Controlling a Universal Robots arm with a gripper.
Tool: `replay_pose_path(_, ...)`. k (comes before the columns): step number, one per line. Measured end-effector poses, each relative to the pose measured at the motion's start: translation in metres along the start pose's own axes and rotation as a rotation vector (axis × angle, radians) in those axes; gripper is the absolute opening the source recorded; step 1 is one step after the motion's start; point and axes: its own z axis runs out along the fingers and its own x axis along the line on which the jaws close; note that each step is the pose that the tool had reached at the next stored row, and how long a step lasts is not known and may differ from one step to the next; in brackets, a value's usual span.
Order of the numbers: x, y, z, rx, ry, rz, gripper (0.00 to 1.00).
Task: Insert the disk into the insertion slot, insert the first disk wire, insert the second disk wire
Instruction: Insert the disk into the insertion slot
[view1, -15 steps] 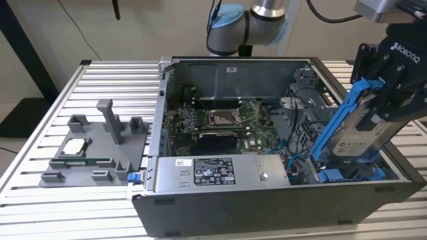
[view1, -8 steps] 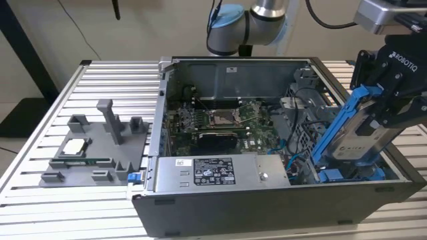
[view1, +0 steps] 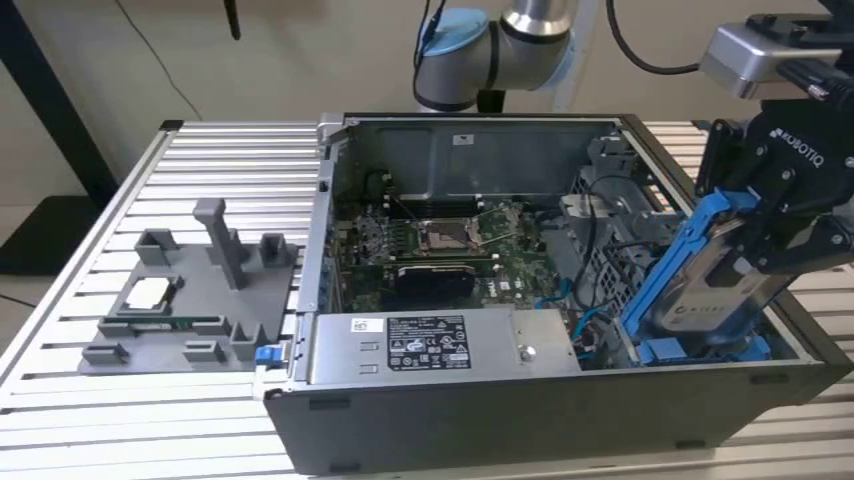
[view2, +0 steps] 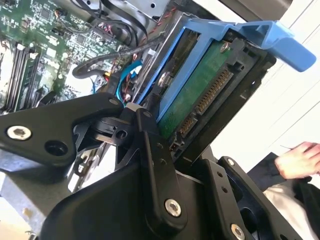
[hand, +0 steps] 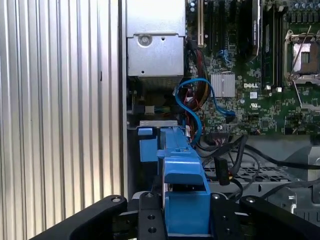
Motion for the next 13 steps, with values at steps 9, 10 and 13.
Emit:
replay_pose_path(9, 0.0001, -0.0005, 0.015, -0.0002, -0.0001, 0.0, 0.34)
replay_pose_path(10, 0.0001, -0.0005, 0.0148, -0.0002, 0.0003, 0.0, 0.34)
replay_pose_path(13, 0.0001, -0.0004, 0.0118, -0.0002, 0.0, 0.0, 0.4)
